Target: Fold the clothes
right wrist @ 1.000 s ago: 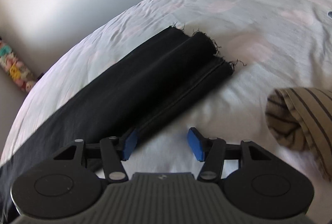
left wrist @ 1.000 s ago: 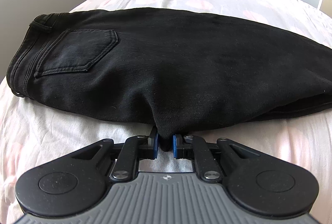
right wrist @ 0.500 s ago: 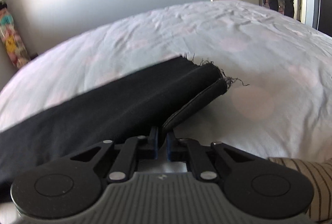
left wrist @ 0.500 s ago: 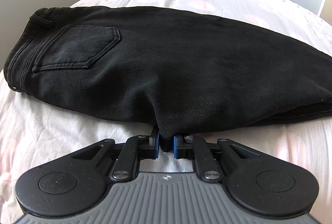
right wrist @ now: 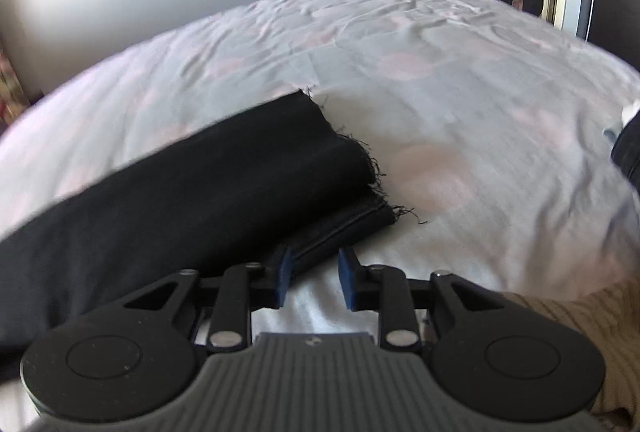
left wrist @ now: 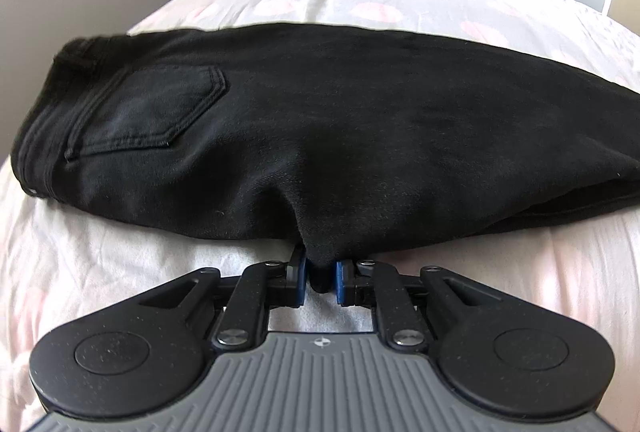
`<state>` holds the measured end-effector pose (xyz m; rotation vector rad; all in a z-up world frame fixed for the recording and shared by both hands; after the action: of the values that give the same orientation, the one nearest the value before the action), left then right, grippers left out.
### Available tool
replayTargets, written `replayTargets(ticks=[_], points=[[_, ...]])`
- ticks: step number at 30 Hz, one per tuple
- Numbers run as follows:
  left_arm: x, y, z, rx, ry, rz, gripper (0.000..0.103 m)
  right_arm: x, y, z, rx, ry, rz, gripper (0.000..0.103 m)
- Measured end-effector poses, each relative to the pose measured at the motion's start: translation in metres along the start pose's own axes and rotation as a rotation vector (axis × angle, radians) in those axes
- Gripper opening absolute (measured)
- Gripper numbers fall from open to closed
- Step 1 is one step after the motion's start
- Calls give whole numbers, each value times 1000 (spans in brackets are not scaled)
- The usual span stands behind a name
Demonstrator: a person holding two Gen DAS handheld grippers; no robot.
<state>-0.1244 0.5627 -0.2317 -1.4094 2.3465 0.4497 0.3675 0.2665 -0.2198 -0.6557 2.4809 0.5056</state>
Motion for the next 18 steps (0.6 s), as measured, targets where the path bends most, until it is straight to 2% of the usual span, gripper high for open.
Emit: replayTargets(ticks=[2,3,4,5,7,10,14,18], points=[[4,-3,-8,9,-13,24,36,1,6,-3,-49,-5,19,36],[6,-5,-13,22,-27,38,40,1,12,-2,-66,-5,12,42],[7,-6,-19,33,-45,50,50,2,18,0,-84,-5,5,44],[7,-8,-26,35,-71,63,54,2,24,2,-99,-3,0,44],[3,-14,-37,22,-140,107,56,2,34,10,-116,10,11,45],[-5,-26,-36,-57,-209,210,60,3,39,21,-150,35,97,45],[-5,-44,-19,-133,-205,330,61,-2,33,25,-160,33,181,46],[-7,-41,-14,-123,-192,316,64,-14,14,25,-145,2,258,46]])
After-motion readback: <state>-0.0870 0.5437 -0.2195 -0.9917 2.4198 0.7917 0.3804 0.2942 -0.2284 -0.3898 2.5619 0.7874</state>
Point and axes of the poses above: each gripper's, at about its wrist camera, not at the fingertips, and z roughly the way its jaws point, y to its left, x to its underside, the point moved 9 cm from there along z, roughly the way its jaws point, and after that the axes turned 9 degrees about y, right-handed, at the moved point
